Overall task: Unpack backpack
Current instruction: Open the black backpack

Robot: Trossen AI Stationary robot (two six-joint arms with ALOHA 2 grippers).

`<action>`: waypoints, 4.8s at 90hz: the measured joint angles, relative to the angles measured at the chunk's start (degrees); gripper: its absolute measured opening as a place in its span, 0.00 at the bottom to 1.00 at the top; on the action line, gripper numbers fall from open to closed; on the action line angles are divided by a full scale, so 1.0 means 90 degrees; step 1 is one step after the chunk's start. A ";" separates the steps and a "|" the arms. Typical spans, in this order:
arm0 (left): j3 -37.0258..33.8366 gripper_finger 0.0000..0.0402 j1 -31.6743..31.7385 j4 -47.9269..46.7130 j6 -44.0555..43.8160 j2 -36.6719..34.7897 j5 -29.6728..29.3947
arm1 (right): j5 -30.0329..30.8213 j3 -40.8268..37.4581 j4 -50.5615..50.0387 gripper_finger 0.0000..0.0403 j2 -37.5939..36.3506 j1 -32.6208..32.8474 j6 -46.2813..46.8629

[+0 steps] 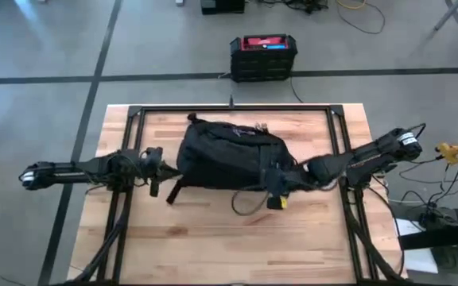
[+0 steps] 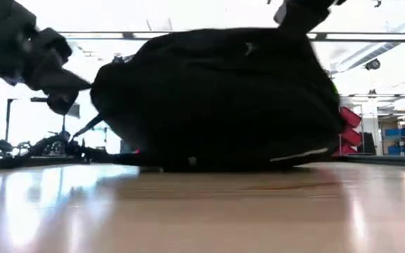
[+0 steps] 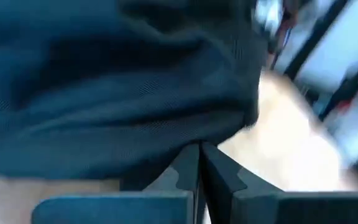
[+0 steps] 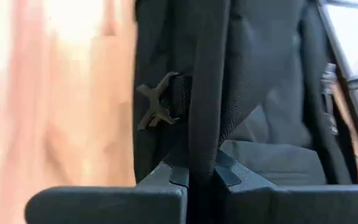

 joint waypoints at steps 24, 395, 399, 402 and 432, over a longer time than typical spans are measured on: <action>0.0005 0.00 -0.0002 0.2218 -0.1163 0.0321 -0.0785 | 0.0217 -0.0288 0.0447 0.00 0.0144 0.0719 0.1504; 0.6057 0.00 -0.3735 -0.1232 0.0646 0.8043 -0.5643 | 0.1478 -0.0233 -0.0683 0.19 0.0507 0.1573 0.0861; 0.5880 0.00 -0.3827 -0.0636 0.0844 0.8003 -0.5558 | 0.1400 -0.0234 -0.0762 0.20 0.0494 0.1583 0.0724; 0.5713 0.00 -0.3884 -0.0122 0.1005 0.8006 -0.5480 | 0.1367 -0.0238 -0.0798 0.21 0.0484 0.1588 0.0648; 0.4614 0.00 -0.4020 0.4060 0.1667 0.9346 -0.4628 | -0.0190 -0.0350 0.0572 0.29 0.0785 0.1186 -0.0042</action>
